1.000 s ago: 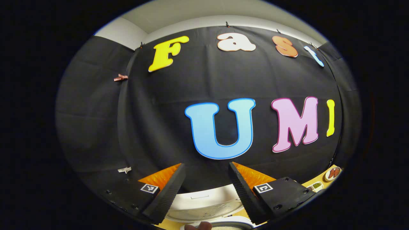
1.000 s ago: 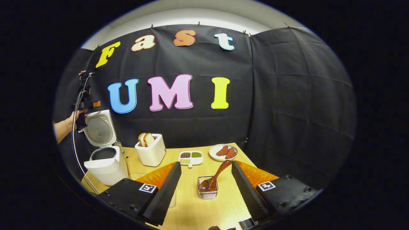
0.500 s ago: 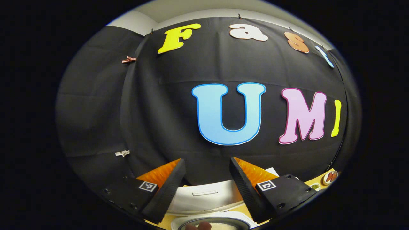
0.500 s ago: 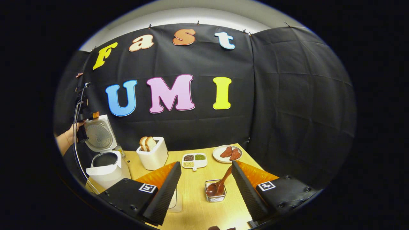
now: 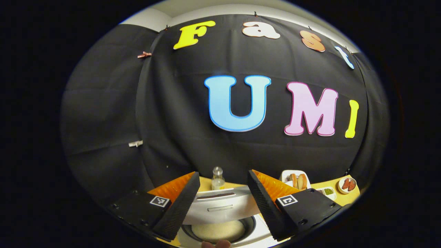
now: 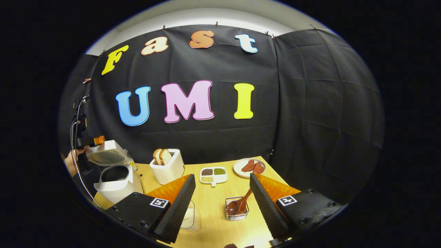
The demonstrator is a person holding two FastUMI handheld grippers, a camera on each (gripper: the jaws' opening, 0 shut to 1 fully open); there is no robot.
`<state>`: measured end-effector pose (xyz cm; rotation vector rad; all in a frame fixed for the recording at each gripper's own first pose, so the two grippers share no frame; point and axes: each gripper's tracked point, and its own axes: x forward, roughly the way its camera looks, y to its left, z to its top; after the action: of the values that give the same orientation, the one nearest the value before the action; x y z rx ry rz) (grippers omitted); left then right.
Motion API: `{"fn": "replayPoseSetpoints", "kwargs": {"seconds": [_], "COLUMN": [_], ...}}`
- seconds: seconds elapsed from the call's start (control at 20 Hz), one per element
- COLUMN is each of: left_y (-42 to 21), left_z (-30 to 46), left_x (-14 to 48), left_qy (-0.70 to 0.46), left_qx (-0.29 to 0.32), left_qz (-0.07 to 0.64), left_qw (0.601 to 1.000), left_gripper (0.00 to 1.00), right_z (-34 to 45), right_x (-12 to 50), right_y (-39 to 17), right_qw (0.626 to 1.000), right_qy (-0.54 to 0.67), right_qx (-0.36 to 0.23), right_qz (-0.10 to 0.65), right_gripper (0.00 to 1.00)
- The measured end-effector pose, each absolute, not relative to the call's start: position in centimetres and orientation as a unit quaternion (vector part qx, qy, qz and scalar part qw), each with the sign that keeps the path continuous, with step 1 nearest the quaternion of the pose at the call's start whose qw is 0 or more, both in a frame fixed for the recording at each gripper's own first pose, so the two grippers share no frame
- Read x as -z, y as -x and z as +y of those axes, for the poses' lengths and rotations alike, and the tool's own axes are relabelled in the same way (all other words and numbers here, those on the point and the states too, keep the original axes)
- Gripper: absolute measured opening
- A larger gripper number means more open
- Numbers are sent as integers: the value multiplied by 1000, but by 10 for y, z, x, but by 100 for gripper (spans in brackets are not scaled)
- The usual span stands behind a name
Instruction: Close the left gripper, press the button to open the rice cooker; take a wooden spoon from the chopstick holder with the right hand, scoop a spoonful of rice and pour it into the rice cooker, then put the wooden spoon back into the chopstick holder.
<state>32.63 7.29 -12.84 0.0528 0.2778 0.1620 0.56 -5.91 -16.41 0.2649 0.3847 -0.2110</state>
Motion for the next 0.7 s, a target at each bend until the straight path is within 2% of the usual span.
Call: {"fn": "replayPoseSetpoints", "kwargs": {"seconds": [0.2,0.35,0.7], "left_y": [-300,-290,-273], "left_z": [75,69,64], "left_x": [187,207,261], "left_qy": [2,-16,-27], "left_qx": [-101,-103,-116], "left_qz": [213,217,261], "left_qw": [972,971,958], "left_gripper": [100,96,98], "right_z": [-62,-63,-61], "right_x": [162,166,169], "right_y": [0,10,45], "right_qw": [967,967,966], "right_qy": [-139,-130,-126], "right_qx": [110,110,112], "right_qz": [185,189,197], "right_gripper": [99,98,99]}}
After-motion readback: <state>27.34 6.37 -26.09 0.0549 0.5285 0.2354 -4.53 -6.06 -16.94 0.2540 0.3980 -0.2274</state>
